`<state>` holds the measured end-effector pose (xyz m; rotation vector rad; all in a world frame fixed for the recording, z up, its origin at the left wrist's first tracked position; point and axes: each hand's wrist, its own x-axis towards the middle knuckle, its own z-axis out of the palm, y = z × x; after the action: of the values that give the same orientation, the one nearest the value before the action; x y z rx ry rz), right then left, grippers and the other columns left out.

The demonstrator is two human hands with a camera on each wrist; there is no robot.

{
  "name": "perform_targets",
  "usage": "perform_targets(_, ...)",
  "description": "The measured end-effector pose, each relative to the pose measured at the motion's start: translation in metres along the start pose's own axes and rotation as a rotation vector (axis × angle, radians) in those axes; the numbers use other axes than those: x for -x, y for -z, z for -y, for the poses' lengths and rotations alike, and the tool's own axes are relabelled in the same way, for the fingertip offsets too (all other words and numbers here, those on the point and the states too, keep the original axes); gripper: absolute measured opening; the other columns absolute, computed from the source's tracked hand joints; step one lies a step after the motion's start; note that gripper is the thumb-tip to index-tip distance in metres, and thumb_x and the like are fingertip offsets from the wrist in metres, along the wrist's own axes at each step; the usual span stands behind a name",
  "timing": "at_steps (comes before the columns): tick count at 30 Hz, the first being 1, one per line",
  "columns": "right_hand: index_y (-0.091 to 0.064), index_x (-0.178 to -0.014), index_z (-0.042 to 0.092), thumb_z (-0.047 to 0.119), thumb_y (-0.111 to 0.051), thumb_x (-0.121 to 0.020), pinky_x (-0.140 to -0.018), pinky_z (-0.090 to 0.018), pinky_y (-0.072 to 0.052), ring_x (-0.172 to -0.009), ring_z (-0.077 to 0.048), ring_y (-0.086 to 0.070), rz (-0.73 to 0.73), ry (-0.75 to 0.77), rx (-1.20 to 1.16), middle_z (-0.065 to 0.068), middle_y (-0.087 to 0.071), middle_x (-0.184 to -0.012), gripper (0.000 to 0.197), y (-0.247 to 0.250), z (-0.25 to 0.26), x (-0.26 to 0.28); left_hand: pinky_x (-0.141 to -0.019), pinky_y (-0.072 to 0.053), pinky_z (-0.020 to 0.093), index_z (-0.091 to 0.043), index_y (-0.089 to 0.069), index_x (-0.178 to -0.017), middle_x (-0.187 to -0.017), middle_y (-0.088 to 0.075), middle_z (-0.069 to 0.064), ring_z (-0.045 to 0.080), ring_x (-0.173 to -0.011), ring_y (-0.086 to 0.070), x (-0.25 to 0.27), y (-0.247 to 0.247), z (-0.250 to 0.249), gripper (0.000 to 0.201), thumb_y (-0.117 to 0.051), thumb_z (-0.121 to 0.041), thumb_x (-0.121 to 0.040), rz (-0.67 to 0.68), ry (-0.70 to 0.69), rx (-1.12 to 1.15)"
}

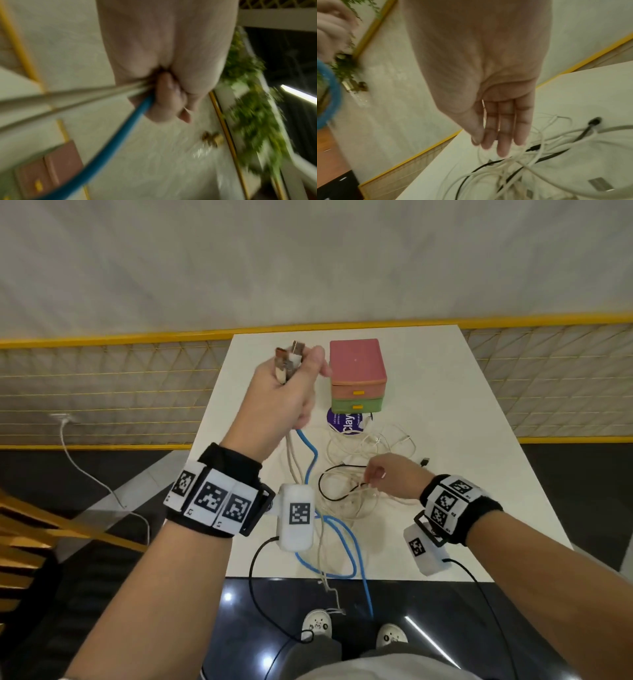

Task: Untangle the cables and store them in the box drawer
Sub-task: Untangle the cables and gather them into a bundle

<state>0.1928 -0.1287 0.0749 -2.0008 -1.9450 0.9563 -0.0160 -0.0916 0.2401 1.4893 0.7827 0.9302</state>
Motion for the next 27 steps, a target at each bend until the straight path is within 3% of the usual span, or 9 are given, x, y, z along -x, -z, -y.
perform_targets(2, -0.065, -0.088, 0.016, 0.004, -0.058, -0.083, -0.074, -0.023, -0.042, -0.078, -0.01, -0.056, -0.1, 0.006, -0.141, 0.006, -0.057, -0.08, 0.014, 0.002, -0.003, -0.002, -0.035, -0.016, 0.01, -0.021, -0.053, -0.073, -0.048, -0.02, -0.011, 0.004, -0.039, -0.015, 0.008, 0.003, -0.005, 0.034, -0.041, -0.038, -0.099, 0.282, 0.197, 0.316)
perform_targets(5, -0.057, -0.12, 0.019, -0.007, -0.052, -0.081, -0.084, -0.01, -0.044, -0.093, 0.007, -0.055, 0.258, 0.204, -0.31, 0.01, -0.057, -0.109, 0.047, 0.0, 0.03, 0.01, -0.036, -0.015, 0.007, -0.021, -0.054, -0.075, -0.053, -0.017, -0.007, 0.005, -0.042, -0.013, 0.016, 0.003, -0.016, 0.03, -0.041, -0.041, -0.093, 0.581, 0.204, 0.447)
perform_targets(8, -0.028, -0.146, 0.025, -0.011, -0.045, -0.084, -0.101, 0.001, -0.021, -0.131, 0.0, -0.029, 0.635, 0.343, -0.004, 0.012, -0.029, -0.148, 0.074, -0.03, 0.055, 0.017, -0.038, -0.016, 0.006, -0.02, -0.052, -0.073, -0.053, -0.014, -0.005, 0.003, -0.04, -0.015, 0.01, -0.003, -0.024, 0.037, -0.035, -0.034, -0.102, 0.442, 0.136, 0.307)
perform_targets(12, -0.013, -0.15, 0.025, -0.012, -0.044, -0.084, -0.119, -0.045, -0.014, -0.148, -0.025, 0.002, 0.696, 0.247, 0.379, -0.007, 0.003, -0.16, 0.082, -0.084, 0.049, 0.006, -0.035, -0.017, 0.009, -0.017, -0.046, -0.074, -0.047, -0.02, -0.011, 0.001, -0.038, -0.016, -0.001, -0.005, -0.034, 0.036, -0.034, -0.028, -0.106, 0.212, 0.082, 0.268)
perform_targets(18, -0.051, -0.123, 0.005, 0.0, -0.043, -0.092, -0.096, -0.039, -0.035, -0.117, -0.033, -0.05, 0.316, 0.327, 0.544, -0.015, -0.054, -0.127, 0.032, -0.088, 0.063, 0.008, -0.035, -0.017, 0.012, -0.017, -0.044, -0.074, -0.047, -0.023, -0.012, 0.004, -0.038, -0.016, -0.006, -0.009, -0.036, 0.035, -0.035, -0.027, -0.107, 0.14, 0.037, 0.217)
perform_targets(20, -0.058, -0.116, 0.002, 0.004, -0.051, -0.09, -0.088, -0.035, -0.041, -0.109, -0.032, -0.056, 0.458, 0.273, 0.434, -0.016, -0.06, -0.12, 0.027, -0.087, 0.061, 0.008, -0.036, -0.018, 0.013, -0.016, -0.046, -0.074, -0.047, -0.024, -0.011, 0.004, -0.038, -0.017, -0.005, -0.008, -0.032, 0.035, -0.037, -0.027, -0.106, 0.122, 0.044, 0.188)
perform_targets(22, -0.063, -0.114, 0.002, 0.011, -0.066, -0.083, -0.08, -0.033, -0.047, -0.094, -0.025, -0.061, 0.835, 0.193, 0.249, -0.015, -0.068, -0.105, 0.032, -0.088, 0.056, 0.01, -0.036, -0.019, 0.014, -0.016, -0.046, -0.074, -0.047, -0.024, -0.011, 0.005, -0.038, -0.018, -0.005, -0.008, -0.029, 0.034, -0.039, -0.028, -0.105, 0.107, 0.057, 0.165)
perform_targets(24, -0.067, -0.113, 0.007, 0.02, -0.071, -0.082, -0.085, -0.033, -0.05, -0.088, -0.019, -0.061, 1.011, 0.165, 0.172, -0.009, -0.07, -0.097, 0.034, -0.082, 0.051, 0.014, -0.036, -0.019, 0.014, -0.016, -0.047, -0.074, -0.047, -0.025, -0.01, 0.005, -0.038, -0.019, -0.004, -0.009, -0.026, 0.034, -0.041, -0.028, -0.105, 0.094, 0.068, 0.146)
perform_targets(27, -0.065, -0.116, 0.014, 0.025, -0.062, -0.089, -0.092, -0.028, -0.046, -0.096, -0.02, -0.061, 0.625, 0.228, 0.158, -0.008, -0.068, -0.11, 0.029, -0.067, 0.042, 0.011, -0.037, -0.018, 0.015, -0.014, -0.046, -0.076, -0.048, -0.024, -0.009, 0.006, -0.039, -0.018, -0.004, -0.011, -0.021, 0.032, -0.043, -0.028, -0.104, 0.084, 0.081, 0.111)
